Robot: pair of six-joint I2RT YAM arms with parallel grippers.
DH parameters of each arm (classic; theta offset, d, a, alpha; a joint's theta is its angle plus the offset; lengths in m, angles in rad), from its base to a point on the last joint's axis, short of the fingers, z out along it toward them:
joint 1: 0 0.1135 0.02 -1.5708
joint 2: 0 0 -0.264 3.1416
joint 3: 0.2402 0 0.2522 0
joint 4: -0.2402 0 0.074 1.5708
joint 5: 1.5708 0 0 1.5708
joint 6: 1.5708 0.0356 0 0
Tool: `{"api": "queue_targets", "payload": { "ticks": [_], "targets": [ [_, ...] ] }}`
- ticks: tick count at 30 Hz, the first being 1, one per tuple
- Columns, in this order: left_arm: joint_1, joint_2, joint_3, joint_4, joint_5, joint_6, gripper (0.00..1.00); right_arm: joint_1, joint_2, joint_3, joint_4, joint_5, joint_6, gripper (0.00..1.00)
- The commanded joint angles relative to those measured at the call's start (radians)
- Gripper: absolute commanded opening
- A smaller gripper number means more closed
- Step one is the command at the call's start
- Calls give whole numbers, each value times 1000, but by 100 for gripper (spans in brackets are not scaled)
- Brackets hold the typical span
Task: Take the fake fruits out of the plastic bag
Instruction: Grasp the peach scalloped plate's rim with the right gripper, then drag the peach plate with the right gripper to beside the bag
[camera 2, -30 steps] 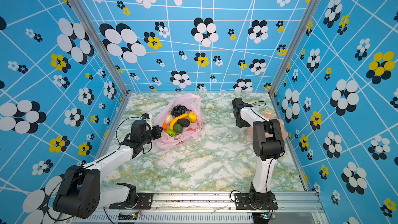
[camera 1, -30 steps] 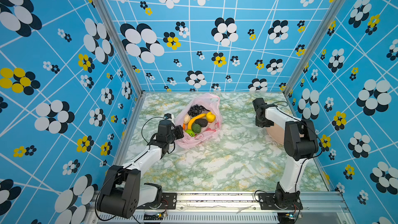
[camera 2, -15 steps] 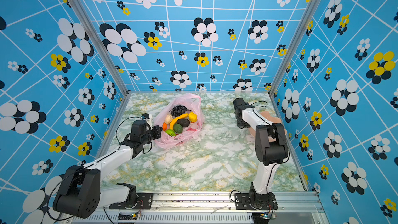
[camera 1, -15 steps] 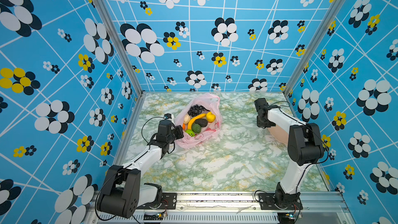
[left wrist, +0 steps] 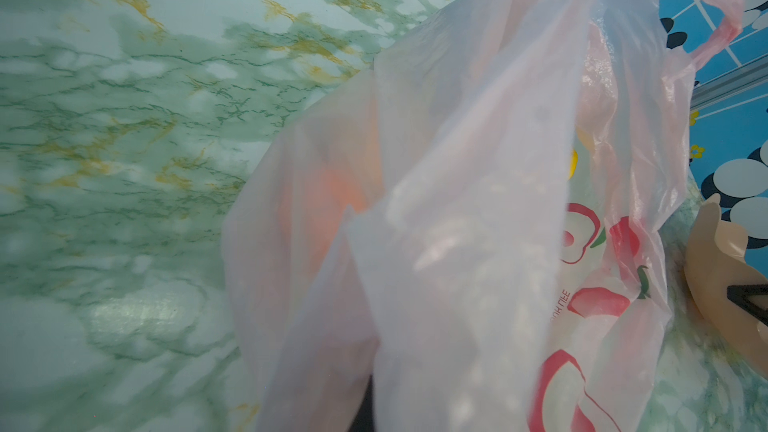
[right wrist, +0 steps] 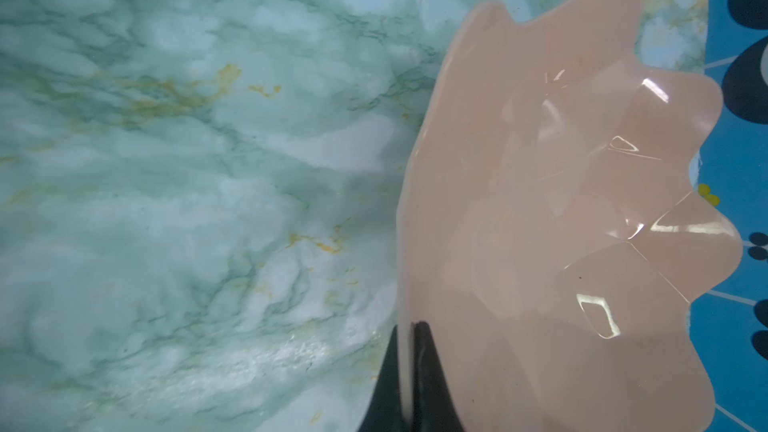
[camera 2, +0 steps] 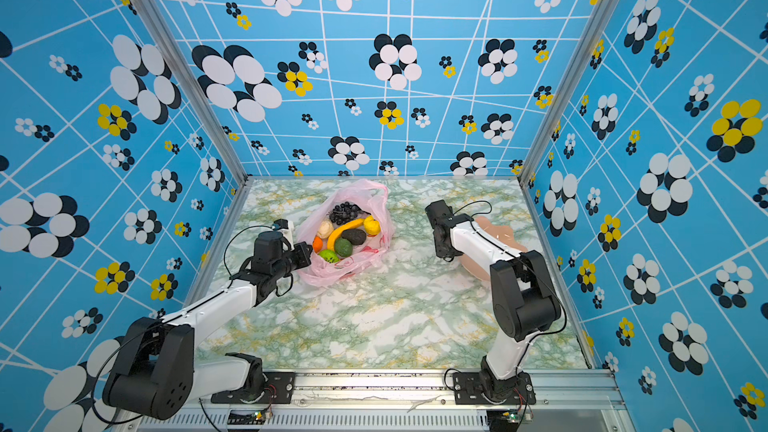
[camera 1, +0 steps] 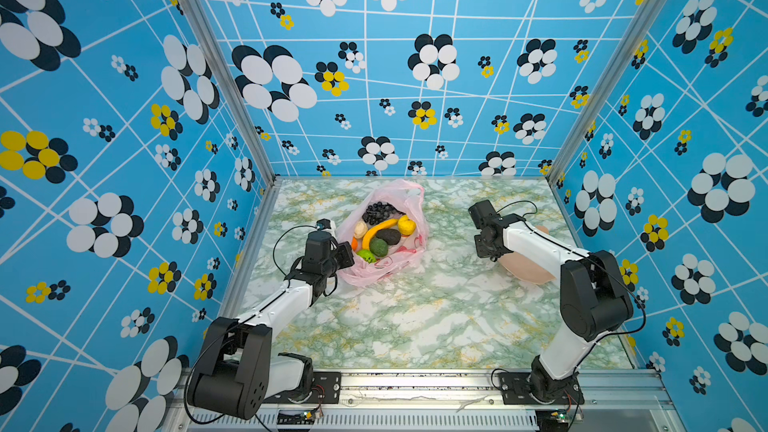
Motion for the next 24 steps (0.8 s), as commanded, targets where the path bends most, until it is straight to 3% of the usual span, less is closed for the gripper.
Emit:
{"api": "queue_targets", "payload": {
  "ticks": [1,24],
  "targets": [
    [-8,6,6,-8,-15,22,0,69,-26,-36,-11,-131,19,0],
    [-8,19,8,-9,-10,9,0,611,13,6,-87,-163,170,0]
  ]
}}
